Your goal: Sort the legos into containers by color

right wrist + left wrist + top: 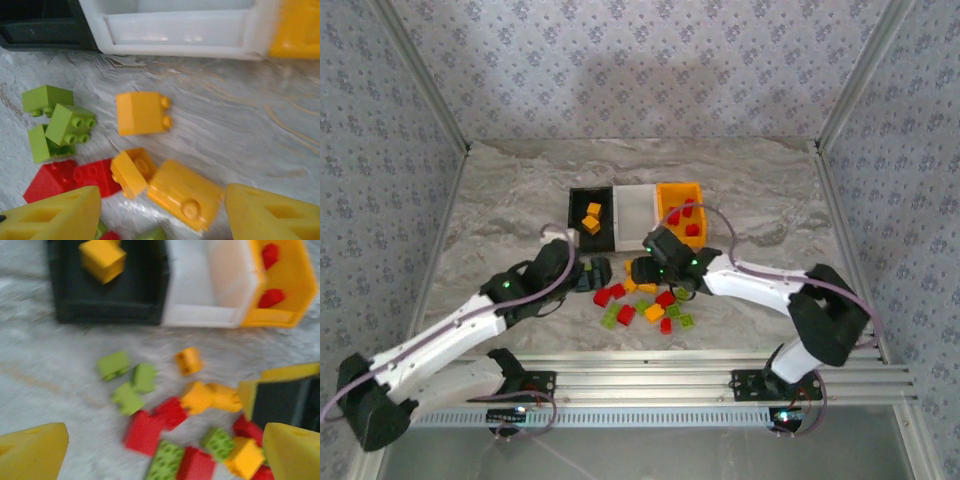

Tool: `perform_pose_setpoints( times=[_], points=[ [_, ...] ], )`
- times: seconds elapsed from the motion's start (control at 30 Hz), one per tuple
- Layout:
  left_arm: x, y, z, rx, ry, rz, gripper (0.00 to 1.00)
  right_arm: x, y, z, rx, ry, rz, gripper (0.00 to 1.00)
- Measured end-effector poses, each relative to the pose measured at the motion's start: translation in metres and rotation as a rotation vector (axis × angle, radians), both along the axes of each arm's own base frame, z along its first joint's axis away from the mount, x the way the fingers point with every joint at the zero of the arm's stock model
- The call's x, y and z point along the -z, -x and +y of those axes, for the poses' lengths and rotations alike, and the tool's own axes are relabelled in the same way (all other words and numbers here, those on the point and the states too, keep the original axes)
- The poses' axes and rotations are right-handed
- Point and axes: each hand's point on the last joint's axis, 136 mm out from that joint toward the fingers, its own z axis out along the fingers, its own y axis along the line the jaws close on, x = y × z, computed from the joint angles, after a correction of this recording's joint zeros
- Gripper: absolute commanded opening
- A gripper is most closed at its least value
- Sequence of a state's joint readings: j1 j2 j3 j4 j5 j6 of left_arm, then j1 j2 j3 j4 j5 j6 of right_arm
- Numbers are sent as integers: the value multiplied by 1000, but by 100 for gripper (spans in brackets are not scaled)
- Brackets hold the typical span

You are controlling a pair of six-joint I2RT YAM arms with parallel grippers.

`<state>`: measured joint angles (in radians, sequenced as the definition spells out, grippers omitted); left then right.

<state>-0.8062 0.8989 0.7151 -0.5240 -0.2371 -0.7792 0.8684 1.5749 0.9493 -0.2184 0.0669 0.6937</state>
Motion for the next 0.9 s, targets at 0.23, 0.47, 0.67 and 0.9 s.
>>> perform_pose_setpoints(
  times=[0.23,0.47,0.67,0.9],
  points=[
    [32,20,43,-111,-22,65,99,24,-23,29,-12,75,-3,68],
    [40,25,50,-132,-13,79,99,33,-45,41,10,137,-25,64],
    [45,26,52,-145,-17,90,99,45,-48,39,16,186,-12,59],
    [50,27,55,-155,-22,99,99,58,-45,35,7,225,8,42]
  ],
)
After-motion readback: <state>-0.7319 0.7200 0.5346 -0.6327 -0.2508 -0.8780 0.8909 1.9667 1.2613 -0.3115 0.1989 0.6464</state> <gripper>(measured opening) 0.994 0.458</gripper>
